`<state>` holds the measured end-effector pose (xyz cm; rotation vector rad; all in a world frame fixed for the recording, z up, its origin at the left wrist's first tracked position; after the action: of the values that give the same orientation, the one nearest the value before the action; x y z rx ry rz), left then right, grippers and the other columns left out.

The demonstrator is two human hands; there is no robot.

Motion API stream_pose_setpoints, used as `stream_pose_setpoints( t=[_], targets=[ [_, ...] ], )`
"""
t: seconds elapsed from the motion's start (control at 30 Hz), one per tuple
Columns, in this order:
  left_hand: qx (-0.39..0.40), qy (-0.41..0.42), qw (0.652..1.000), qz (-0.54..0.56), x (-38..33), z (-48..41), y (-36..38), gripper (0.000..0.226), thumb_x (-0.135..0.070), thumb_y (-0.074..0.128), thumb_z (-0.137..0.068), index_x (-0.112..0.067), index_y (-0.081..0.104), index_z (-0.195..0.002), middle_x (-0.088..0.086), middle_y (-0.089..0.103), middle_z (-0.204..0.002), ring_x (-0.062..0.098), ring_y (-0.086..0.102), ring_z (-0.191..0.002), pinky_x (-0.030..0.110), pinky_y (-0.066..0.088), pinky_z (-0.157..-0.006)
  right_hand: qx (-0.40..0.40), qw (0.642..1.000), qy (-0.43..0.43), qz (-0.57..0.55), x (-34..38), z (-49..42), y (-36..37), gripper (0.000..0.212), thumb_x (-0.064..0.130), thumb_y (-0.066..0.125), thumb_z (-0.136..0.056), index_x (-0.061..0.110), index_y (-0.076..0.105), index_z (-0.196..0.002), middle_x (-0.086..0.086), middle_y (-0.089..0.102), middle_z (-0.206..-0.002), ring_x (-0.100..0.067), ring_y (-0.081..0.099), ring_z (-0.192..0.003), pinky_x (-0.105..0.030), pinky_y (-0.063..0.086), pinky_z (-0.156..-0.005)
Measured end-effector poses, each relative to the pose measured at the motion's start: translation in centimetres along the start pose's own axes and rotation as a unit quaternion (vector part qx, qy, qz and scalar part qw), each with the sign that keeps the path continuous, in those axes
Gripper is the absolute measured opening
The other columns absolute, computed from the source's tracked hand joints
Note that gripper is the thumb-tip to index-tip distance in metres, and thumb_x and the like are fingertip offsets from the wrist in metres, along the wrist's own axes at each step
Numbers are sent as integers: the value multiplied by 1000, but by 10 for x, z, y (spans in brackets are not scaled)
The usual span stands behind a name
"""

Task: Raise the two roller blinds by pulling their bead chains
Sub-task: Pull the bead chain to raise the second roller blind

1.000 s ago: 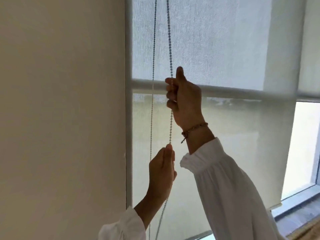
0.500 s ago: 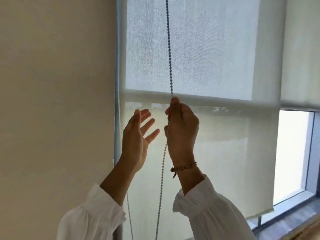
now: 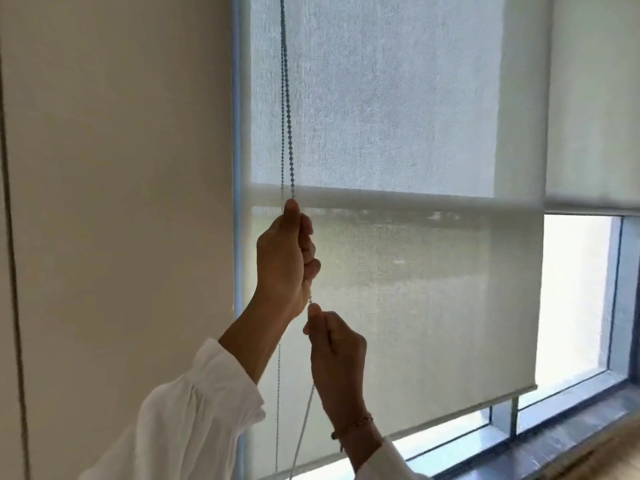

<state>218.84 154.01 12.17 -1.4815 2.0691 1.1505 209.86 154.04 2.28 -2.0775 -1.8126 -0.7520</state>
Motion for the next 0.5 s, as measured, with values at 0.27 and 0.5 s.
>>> stream_pose_setpoints(
  t=[0.27, 0.5],
  targets=[
    [12, -22, 997, 76, 7, 21, 2, 45, -36, 37, -95, -17, 42, -54, -9, 29, -36, 3, 19, -28, 12, 13, -30, 19, 938, 179, -295, 8, -58, -9, 37, 41, 51, -83, 9, 61, -96, -12, 70, -93, -24, 69, -89, -34, 55, -78],
    [-27, -148, 989, 14, 79, 53, -43, 42, -40, 40, -91, -15, 42, -57, -7, 34, -36, 5, 23, -28, 14, 15, -34, 144, 936, 186, -262, 54, -112, 38, 20, 30, 49, -93, 11, 57, -93, -15, 66, -98, -27, 66, -83, -40, 55, -81]
  ],
)
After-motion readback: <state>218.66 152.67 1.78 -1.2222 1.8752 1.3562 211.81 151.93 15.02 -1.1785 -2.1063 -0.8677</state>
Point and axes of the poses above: each hand's wrist, its own z-axis away from the middle knuckle, its own y-axis out of the palm, x = y × z, the point moved 8 cm from there along -z, towards the middle knuckle
